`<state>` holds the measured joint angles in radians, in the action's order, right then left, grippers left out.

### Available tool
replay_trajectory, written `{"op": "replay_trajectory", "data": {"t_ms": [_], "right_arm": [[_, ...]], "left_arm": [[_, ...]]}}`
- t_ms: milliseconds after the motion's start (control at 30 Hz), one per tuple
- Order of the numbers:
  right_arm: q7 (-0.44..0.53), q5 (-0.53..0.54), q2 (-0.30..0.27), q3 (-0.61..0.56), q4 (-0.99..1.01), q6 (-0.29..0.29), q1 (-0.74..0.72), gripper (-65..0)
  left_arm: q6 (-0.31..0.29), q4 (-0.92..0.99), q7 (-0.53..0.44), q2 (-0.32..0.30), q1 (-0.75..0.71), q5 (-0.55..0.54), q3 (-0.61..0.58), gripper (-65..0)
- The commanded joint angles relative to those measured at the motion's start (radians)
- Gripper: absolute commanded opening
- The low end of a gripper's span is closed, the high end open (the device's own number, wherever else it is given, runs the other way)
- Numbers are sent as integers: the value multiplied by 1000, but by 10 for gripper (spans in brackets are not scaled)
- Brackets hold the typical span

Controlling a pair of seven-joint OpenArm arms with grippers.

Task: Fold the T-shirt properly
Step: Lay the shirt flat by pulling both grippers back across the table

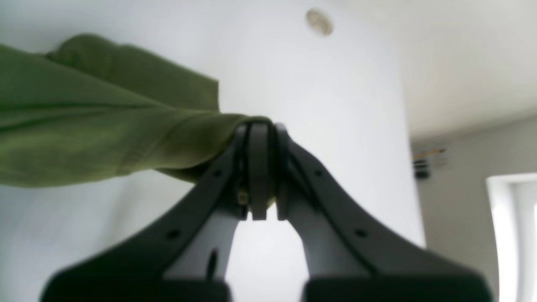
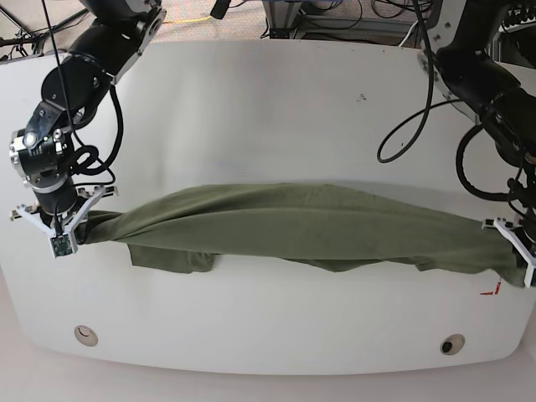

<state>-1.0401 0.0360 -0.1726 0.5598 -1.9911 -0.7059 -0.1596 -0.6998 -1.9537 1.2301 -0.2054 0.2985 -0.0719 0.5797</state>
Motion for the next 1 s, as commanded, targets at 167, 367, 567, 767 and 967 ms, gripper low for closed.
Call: {"op": "replay_trajectory", "data": {"t_ms": [167, 367, 567, 767, 967], "right_arm": [[25, 0, 114, 125, -17, 8, 202, -650], [25, 0, 157, 150, -12, 8, 312, -650], [25, 0, 193, 153, -10, 8, 378, -650], [25, 2, 206, 148, 2, 8, 421, -650], [25, 2, 215, 153, 34, 8, 447, -599]], "left_arm": [[2, -43, -20, 25, -241, 5, 69, -650], [2, -40, -22, 76, -399, 7, 119, -650], [2, -37, -25, 76, -502, 7, 125, -650], [2, -36, -26, 48, -549, 11, 128, -650], [2, -36, -26, 16, -569, 11, 130, -650]]}}
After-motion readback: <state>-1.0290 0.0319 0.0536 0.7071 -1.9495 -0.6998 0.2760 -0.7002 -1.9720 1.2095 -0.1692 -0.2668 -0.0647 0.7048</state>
